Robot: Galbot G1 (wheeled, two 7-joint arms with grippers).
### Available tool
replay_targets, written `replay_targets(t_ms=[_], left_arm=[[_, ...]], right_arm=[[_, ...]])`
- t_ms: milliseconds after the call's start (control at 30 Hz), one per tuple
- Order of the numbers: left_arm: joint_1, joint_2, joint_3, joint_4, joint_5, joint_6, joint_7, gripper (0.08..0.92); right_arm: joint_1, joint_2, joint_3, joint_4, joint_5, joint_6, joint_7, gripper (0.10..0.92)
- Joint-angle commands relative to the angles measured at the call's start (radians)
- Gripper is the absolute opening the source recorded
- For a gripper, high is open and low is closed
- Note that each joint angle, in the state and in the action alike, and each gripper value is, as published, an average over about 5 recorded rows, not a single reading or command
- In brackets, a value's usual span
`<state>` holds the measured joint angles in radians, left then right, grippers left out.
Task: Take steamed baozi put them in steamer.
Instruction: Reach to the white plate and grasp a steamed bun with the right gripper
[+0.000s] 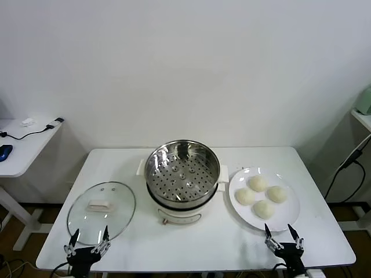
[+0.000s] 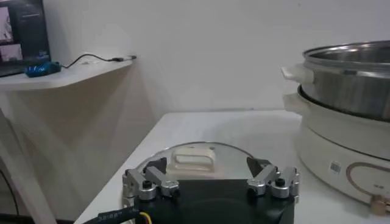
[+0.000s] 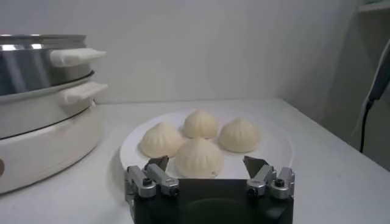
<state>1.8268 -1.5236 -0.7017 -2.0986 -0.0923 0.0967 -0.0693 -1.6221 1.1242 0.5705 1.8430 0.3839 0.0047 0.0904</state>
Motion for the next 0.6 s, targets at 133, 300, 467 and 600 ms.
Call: replay_targets(t_ms=[133,300,467,600], left_arm=[[-0.003,0.004,0.016,-0.003,0.002,-0.004,-0.005,0.823],[-0.009,0.005,0.026,-0.004,0.004,-0.006,-0.004,0.823],[-0.015,0.003,0.031,0.001,0.012,-0.007,-0.003,0.823],[-0.019,0.000,0.034,0.009,0.019,-0.014,-0.003,0.823]], right_arm=[[0.502,-0.207,-0.019,-0.136,-0.113,-0.280,-0.116,0.823],[0.860,-0.418,-0.273,-0.347,-0.172,-0.295,-0.398,0.823],[1.163,-0.633,-0.634,-0.467,-0.193,-0.203,-0.829,0.823],[1.467,-0.714,-1.012,-0.552,-0.260,-0.059,-1.126,0.823]])
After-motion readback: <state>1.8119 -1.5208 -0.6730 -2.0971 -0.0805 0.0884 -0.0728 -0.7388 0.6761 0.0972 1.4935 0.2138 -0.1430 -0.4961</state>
